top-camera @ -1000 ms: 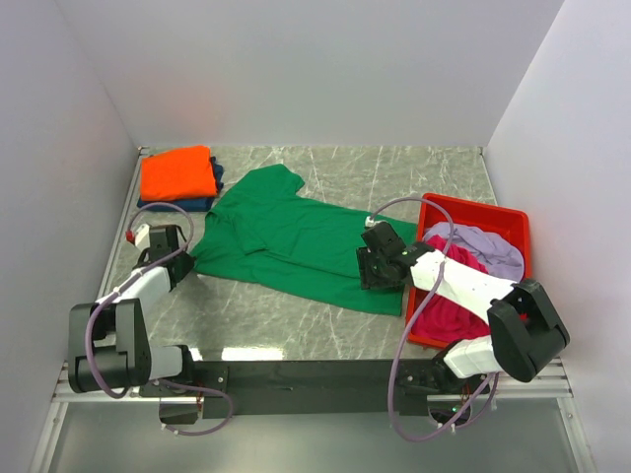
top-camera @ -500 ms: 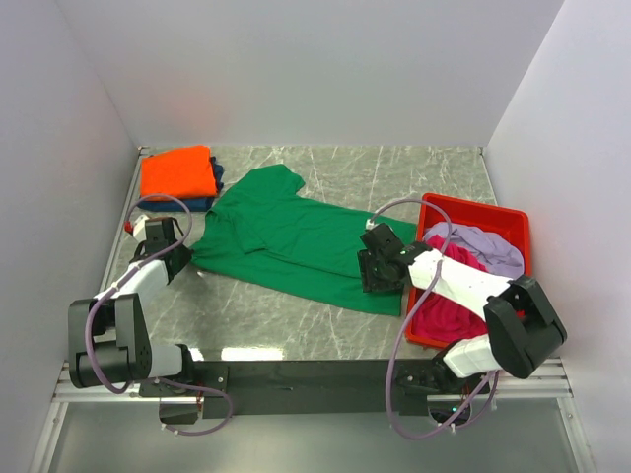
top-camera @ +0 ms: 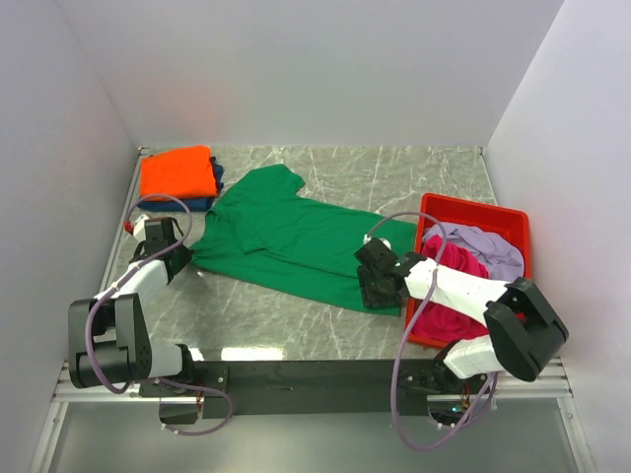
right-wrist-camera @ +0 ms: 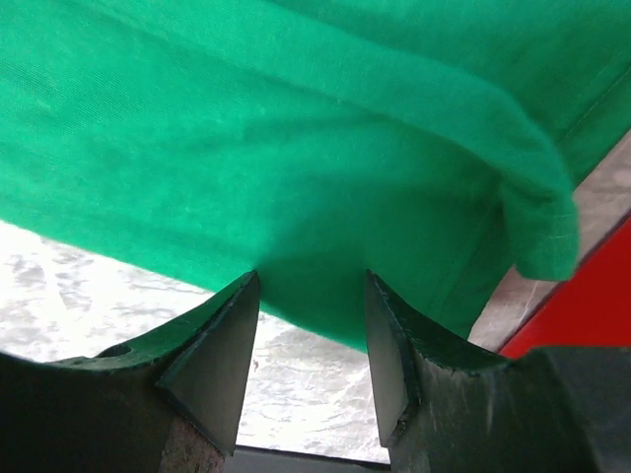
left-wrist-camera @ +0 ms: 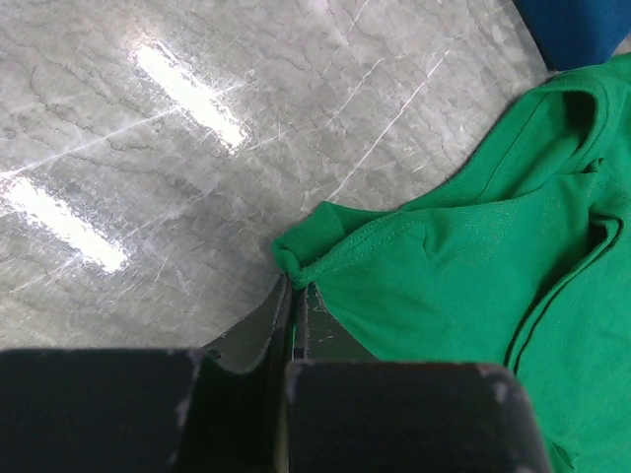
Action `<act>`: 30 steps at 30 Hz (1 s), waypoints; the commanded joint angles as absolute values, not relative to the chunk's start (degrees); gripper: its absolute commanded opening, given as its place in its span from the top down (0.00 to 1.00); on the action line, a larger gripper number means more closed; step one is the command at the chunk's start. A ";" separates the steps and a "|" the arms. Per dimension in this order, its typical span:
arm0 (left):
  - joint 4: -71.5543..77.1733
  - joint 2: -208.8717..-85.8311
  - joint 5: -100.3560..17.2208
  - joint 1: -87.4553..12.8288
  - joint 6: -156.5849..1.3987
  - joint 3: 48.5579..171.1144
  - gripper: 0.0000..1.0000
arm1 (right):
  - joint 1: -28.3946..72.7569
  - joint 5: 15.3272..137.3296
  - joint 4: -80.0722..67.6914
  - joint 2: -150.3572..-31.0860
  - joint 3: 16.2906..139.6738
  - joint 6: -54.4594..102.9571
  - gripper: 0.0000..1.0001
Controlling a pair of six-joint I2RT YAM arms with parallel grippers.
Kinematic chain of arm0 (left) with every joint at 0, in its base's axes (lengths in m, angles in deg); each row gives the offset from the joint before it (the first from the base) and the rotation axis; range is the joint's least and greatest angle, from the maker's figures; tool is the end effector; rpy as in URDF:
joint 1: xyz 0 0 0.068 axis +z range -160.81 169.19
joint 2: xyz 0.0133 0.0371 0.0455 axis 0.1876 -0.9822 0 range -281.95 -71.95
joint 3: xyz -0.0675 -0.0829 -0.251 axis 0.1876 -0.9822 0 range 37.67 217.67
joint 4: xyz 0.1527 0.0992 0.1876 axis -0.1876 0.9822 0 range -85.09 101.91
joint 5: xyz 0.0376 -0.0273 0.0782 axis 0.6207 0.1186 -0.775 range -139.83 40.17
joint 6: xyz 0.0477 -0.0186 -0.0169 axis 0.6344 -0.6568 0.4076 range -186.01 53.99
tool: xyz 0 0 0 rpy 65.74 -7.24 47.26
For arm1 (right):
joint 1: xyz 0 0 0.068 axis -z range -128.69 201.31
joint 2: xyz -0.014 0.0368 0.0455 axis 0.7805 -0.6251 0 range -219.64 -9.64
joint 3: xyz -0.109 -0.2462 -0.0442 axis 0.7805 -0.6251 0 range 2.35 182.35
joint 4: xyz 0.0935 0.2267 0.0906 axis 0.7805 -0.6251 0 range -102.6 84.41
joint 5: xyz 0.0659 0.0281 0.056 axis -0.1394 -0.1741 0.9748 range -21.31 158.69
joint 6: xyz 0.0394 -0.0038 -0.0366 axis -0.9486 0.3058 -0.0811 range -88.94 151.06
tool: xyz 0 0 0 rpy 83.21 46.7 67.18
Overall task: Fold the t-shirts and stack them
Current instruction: Fold the tshirt
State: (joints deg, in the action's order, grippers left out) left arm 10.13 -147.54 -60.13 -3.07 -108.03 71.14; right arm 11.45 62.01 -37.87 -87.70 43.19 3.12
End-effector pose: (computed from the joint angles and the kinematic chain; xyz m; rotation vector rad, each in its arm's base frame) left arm 0.2471 0.0401 0.1692 -1.0770 2.1232 -0.0690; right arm 0.1831 0.1475 0.1690 -0.2590 2.7648 0.1458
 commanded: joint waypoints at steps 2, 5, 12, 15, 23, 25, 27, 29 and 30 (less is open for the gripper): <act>8.61 -146.13 -59.32 -2.64 -106.97 73.26 0.99 | 8.51 59.11 -39.69 -89.80 44.71 0.83 0.46; 8.78 -146.21 -58.79 -2.55 -106.97 73.61 0.99 | 6.93 58.84 -39.96 -90.59 44.80 -0.05 0.46; 8.52 -146.21 -58.35 -2.20 -106.53 73.79 0.99 | 4.55 58.14 -41.10 -92.52 44.89 -1.89 0.53; 8.60 -146.56 -57.83 -2.03 -105.92 74.49 0.99 | 4.20 57.96 -41.54 -93.40 44.98 -2.33 0.62; 8.95 -147.88 -57.21 -1.59 -104.95 76.07 0.99 | 3.14 58.40 -42.16 -94.81 44.98 -2.95 0.96; 8.87 -147.71 -57.65 -1.50 -104.77 76.16 0.99 | 2.71 58.06 -42.42 -94.98 44.98 -3.39 1.00; 8.87 -147.53 -57.91 -1.23 -104.60 76.16 0.99 | 2.36 57.44 -44.00 -94.81 44.89 -4.00 1.00; 8.87 -147.71 -58.27 -1.06 -104.42 76.51 0.99 | 2.00 56.21 -45.66 -94.63 44.71 -4.97 1.00; 9.04 -147.88 -58.35 -1.06 -104.25 76.95 0.99 | 1.83 56.12 -45.76 -94.46 44.54 -5.06 1.00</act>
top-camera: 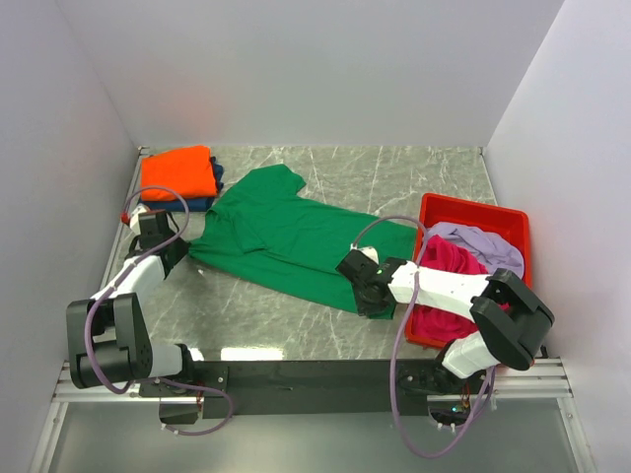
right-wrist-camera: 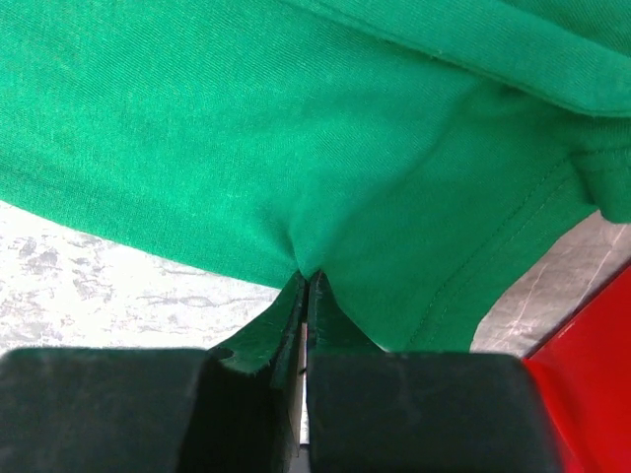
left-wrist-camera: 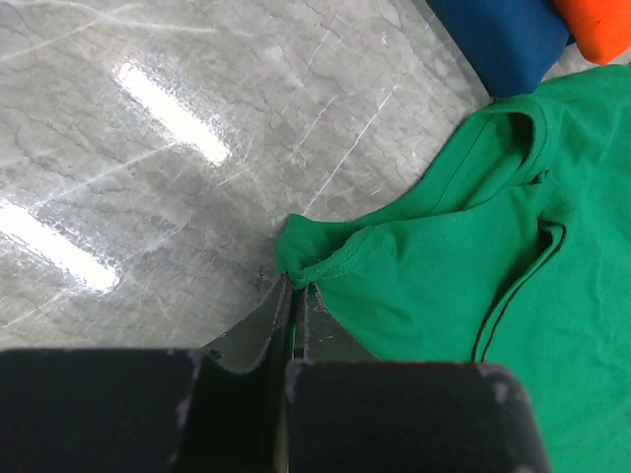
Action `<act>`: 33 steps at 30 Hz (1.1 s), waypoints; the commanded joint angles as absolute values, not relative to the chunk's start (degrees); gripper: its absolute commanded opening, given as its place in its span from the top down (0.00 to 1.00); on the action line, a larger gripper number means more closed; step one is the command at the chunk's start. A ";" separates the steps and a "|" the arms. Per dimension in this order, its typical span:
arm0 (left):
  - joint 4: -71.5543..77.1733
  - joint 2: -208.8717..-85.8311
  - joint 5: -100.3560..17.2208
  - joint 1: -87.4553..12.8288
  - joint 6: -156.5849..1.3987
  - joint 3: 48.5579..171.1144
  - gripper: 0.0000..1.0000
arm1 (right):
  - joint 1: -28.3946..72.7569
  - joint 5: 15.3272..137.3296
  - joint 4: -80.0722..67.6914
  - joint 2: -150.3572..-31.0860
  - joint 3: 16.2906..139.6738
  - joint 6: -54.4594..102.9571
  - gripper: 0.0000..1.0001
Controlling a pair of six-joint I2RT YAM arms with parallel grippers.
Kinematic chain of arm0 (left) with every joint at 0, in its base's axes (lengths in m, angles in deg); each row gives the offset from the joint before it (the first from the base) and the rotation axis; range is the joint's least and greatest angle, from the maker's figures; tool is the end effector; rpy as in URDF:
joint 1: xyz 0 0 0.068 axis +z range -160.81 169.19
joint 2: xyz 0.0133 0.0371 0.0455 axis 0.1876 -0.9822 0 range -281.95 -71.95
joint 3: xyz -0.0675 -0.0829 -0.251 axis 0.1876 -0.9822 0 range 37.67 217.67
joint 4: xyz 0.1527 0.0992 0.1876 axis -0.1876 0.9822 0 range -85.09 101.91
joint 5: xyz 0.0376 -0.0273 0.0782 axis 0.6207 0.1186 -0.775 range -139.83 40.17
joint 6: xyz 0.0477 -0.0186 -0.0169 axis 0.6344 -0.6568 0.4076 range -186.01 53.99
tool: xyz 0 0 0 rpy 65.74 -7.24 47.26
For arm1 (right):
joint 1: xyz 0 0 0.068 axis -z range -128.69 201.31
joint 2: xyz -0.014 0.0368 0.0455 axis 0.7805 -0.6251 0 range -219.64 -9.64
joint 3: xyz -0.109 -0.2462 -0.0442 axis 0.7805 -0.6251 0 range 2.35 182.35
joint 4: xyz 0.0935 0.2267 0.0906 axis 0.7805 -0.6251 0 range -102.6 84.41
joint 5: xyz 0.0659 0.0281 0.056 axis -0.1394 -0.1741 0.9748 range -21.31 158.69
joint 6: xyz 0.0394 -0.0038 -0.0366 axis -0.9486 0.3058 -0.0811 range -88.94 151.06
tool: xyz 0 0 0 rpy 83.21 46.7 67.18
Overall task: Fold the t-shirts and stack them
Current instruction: Fold the tshirt
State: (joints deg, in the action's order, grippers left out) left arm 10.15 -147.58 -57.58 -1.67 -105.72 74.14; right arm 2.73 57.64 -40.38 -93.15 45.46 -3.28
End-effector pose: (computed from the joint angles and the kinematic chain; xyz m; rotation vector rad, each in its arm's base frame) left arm 0.2565 0.0462 0.1846 -1.0276 2.1015 -0.1064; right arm 0.1662 0.1781 0.1574 -0.3143 2.8036 0.0385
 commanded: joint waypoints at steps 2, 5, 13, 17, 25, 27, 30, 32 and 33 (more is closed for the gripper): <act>9.31 -148.49 -58.53 -0.97 -103.90 77.57 0.99 | 1.83 56.21 -45.94 -94.02 44.19 -5.32 1.00; 9.05 -149.29 -57.57 -0.79 -103.02 78.10 0.99 | 1.83 55.07 -47.51 -93.93 44.27 -5.85 1.00; 6.58 -144.55 -55.54 -1.76 -100.91 74.50 0.96 | 1.13 52.78 -51.65 -91.47 46.11 -6.91 1.00; 11.13 -140.60 -62.03 -4.56 -101.43 74.32 0.82 | 0.42 52.52 -52.70 -91.29 47.70 -6.82 1.00; 17.30 -134.27 -75.05 -7.47 -105.12 74.93 0.42 | -0.90 53.04 -51.65 -93.31 47.35 -6.73 1.00; 17.66 -132.59 -76.02 -7.91 -105.74 75.02 0.39 | -0.90 53.13 -51.39 -93.49 47.17 -6.73 1.00; 17.31 -130.14 -75.76 -8.70 -106.18 74.50 0.38 | -1.16 52.96 -51.47 -93.05 47.17 -6.99 1.00; 15.29 -128.99 -72.26 -9.66 -106.27 73.71 0.37 | -1.08 52.43 -51.56 -92.70 47.52 -7.08 1.00; 14.59 -128.90 -71.11 -10.28 -106.44 73.44 0.37 | -1.07 52.34 -51.65 -92.44 47.78 -7.08 1.00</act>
